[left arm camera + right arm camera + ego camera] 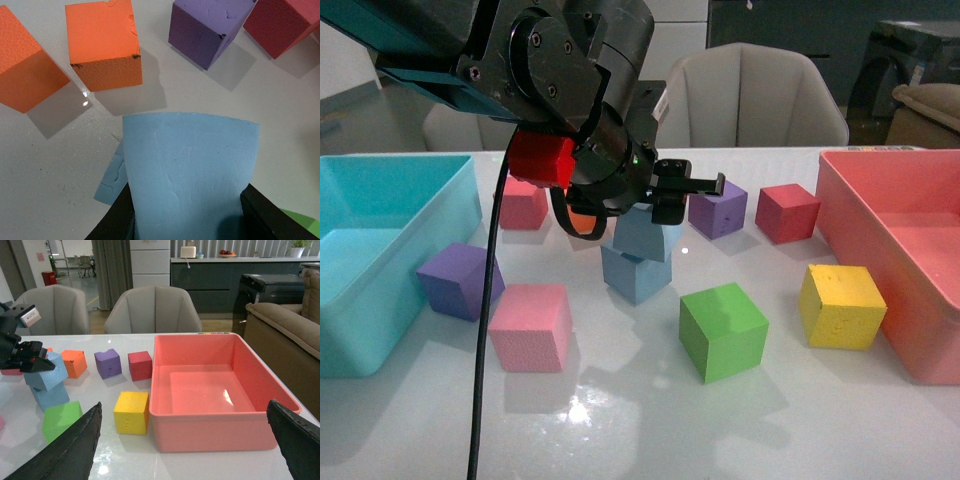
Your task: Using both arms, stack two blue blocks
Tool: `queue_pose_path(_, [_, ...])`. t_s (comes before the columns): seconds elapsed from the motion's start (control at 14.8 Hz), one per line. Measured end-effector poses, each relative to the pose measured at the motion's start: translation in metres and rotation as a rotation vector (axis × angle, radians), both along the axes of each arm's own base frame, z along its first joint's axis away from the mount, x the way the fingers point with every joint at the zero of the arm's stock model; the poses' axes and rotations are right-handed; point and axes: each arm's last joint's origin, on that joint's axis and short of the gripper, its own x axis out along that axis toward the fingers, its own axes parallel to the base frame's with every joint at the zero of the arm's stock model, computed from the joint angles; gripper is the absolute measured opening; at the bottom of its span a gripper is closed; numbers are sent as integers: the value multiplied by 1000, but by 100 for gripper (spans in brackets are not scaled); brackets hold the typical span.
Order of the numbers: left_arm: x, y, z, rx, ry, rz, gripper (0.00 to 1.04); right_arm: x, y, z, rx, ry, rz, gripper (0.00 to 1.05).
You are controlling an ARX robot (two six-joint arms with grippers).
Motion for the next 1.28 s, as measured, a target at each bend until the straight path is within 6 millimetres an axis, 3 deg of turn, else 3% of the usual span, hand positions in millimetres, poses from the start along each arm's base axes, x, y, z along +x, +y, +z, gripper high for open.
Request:
queue_pose_path(0.47, [4, 4, -6, -9, 9, 22, 41, 0, 0, 0, 0, 0, 0, 98])
queue_pose_path(0.81, [5, 8, -8, -28, -13, 29, 100, 0, 0, 0, 0, 0, 0, 98])
queue_pose_path(0.88, [4, 8, -5, -42, -32, 23, 98, 0, 0, 0, 0, 0, 0, 98])
queue_pose_path(1.15, [-1, 7, 44, -118, -172, 18, 98, 0, 0, 0, 0, 0, 0, 98])
queue_pose_path(1.28, [-20, 5, 78, -162, -282, -7, 98, 0, 0, 0, 0, 0, 0, 98])
